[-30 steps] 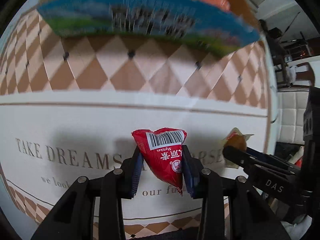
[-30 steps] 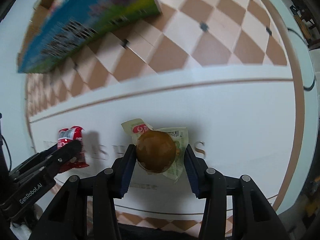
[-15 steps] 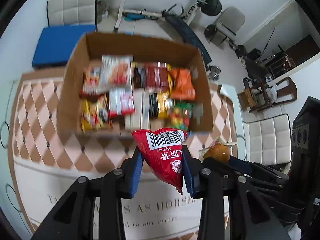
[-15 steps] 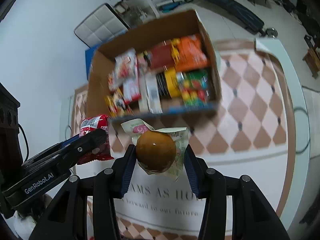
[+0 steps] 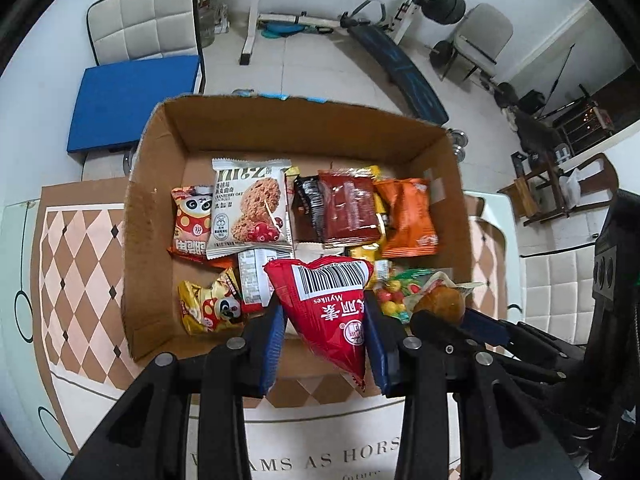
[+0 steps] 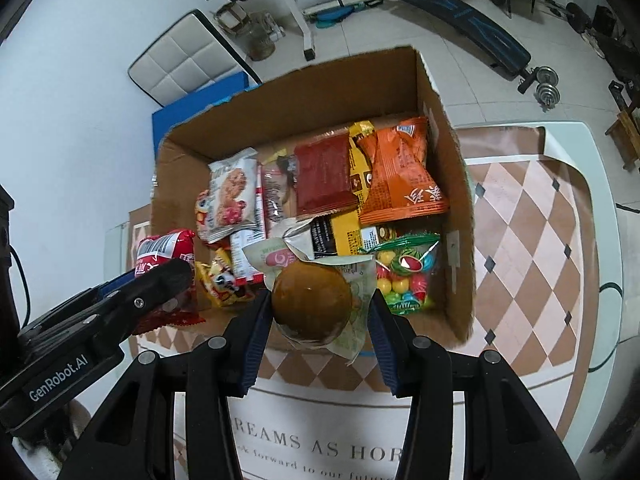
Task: Organize snacks
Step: 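Lift both held snacks and carry them over the box, then open both grippers to drop the red packet and egg snack into the box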
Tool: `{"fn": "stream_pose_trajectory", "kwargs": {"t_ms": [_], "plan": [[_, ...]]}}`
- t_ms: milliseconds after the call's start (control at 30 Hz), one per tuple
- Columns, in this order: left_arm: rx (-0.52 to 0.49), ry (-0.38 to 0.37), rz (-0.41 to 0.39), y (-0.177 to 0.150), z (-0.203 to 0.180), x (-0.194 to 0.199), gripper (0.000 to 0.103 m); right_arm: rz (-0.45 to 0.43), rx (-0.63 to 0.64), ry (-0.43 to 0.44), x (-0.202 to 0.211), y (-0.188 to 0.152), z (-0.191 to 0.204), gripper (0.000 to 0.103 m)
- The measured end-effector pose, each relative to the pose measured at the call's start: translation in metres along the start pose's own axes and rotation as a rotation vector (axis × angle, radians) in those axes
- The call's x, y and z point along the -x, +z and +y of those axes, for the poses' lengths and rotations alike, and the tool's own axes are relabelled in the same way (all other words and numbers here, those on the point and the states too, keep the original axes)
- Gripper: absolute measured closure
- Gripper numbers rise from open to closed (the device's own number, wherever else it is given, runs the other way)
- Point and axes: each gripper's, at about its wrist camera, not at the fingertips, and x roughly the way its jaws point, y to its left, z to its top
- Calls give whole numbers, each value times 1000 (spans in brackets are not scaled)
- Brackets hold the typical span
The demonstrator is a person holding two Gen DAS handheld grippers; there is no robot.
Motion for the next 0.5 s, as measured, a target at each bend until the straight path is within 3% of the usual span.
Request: {"fn": "stream_pose_trajectory", "kwargs": {"t_ms": [233,500], "plan": [[17,20,76,4,12,-41,69,50,-2,-22,-36,8,-9,53],[43,30,126,0,24,-62,69,93,1,-43,-60,12,-16,53]]}}
